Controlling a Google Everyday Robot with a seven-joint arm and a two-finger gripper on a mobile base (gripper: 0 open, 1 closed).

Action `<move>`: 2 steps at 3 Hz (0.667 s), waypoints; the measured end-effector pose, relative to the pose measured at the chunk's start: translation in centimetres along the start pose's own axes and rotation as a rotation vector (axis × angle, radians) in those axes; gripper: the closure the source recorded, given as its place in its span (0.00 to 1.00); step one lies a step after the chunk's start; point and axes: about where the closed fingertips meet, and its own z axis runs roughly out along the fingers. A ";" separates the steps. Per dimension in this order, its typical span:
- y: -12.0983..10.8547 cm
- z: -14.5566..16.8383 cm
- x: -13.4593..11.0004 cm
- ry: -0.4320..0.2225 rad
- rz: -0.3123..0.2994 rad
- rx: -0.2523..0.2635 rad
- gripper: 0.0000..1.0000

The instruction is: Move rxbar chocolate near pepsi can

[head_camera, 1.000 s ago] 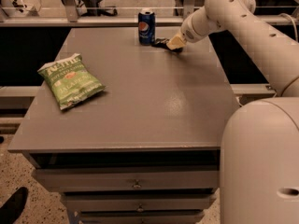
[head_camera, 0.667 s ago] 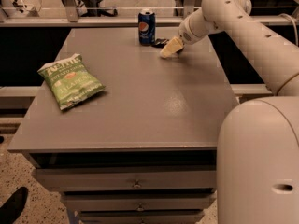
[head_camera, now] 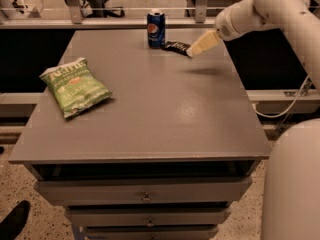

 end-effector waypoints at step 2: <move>-4.2 -15.0 5.4 -0.173 0.041 -0.064 0.00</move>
Offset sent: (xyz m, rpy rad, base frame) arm -0.1387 -0.2419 0.1144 0.1926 -0.1098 0.1182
